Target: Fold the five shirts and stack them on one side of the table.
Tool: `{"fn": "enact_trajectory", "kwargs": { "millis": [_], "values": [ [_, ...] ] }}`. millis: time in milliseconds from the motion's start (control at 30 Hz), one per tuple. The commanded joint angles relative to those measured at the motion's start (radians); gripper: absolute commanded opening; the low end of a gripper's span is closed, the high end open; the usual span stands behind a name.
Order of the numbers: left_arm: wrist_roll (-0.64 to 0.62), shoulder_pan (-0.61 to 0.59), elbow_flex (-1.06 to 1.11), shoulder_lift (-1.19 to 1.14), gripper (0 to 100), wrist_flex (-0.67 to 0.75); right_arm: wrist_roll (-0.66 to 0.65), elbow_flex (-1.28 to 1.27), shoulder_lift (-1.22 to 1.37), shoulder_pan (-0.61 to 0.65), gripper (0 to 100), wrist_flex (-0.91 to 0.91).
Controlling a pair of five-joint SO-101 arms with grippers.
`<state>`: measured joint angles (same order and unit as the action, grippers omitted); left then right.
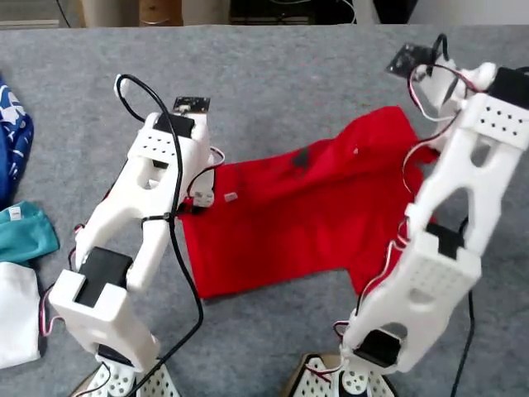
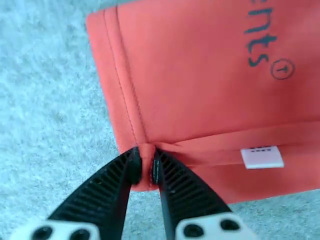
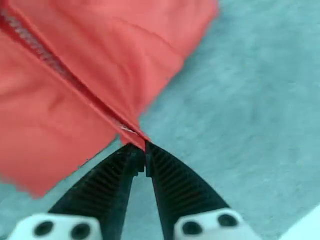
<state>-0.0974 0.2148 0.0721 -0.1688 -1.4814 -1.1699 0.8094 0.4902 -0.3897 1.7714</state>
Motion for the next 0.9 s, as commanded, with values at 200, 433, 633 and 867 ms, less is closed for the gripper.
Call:
{"fn": "enact_trajectory", "kwargs": {
  "millis": [200, 433, 633, 867],
  "values": [
    [0.012, -0.006, 0.084, 0.015, 2, 0.000, -0.115, -0.487, -0.311, -0.114, 0.5, -0.110],
    [0.012, 0.077, 0.193, 0.015, 2, -0.002, -0.166, -0.875, -0.504, -0.177, 0.5, -0.285],
    [0.006, 0.181, 0.233, 0.016, 2, -0.002, -0.196, -1.144, -0.651, -0.226, 0.5, -0.445],
    [0.011, 0.180, 0.233, 0.024, 2, -0.048, -0.264, -1.260, -0.705, -0.321, 0.5, -0.531]
  ]
}}
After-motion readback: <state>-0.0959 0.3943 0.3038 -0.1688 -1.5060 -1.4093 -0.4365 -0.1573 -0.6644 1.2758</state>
